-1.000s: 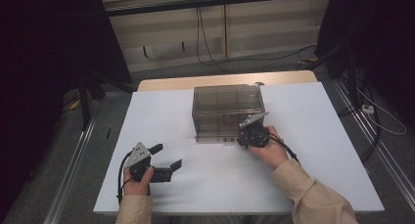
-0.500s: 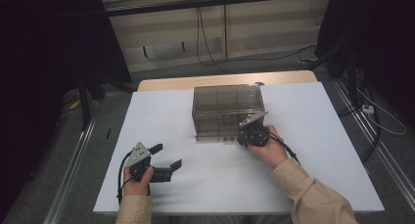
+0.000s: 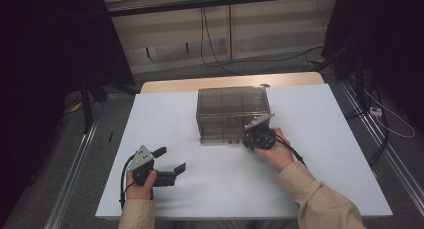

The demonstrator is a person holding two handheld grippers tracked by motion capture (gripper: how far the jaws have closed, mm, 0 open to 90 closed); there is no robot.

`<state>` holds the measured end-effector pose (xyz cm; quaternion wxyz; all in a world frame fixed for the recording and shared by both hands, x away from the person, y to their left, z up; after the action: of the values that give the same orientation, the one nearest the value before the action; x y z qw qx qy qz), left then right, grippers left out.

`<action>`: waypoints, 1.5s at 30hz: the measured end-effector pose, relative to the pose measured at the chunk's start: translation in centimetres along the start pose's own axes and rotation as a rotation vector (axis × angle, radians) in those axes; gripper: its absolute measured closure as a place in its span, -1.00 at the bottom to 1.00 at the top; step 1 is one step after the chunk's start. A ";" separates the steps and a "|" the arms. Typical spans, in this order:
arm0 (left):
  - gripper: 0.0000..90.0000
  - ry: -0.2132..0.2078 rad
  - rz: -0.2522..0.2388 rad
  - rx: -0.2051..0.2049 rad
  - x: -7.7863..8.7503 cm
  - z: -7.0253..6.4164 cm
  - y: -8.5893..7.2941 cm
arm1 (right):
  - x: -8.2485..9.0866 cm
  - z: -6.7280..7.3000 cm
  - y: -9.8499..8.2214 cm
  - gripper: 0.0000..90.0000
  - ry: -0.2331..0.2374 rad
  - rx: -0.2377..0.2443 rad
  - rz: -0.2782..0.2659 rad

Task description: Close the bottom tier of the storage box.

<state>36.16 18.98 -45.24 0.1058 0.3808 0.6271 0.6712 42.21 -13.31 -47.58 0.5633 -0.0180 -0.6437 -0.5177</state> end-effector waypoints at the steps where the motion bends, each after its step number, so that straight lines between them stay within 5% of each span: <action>1: -0.93 0.000 0.000 0.000 0.0 0.0 0.0 | 0.0 0.0 0.0 1.00 0.001 0.001 0.000; 45: -0.93 0.000 0.002 -0.002 -0.1 0.0 0.0 | -0.2 -0.7 0.2 1.00 -0.028 -0.008 -0.012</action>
<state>36.19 18.95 -45.28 0.1052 0.3813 0.6261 0.6720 42.90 -13.62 -47.68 0.5512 -0.0236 -0.6495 -0.5233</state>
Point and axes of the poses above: each handheld gripper's, and its own axes: x roughly backward along the jaws, y roughly out of its top, z roughly to its left, the point moved 4 cm from there along -x, roughly forward along the jaws, and after that the axes turned 8 degrees about y, right-handed, at the moved point
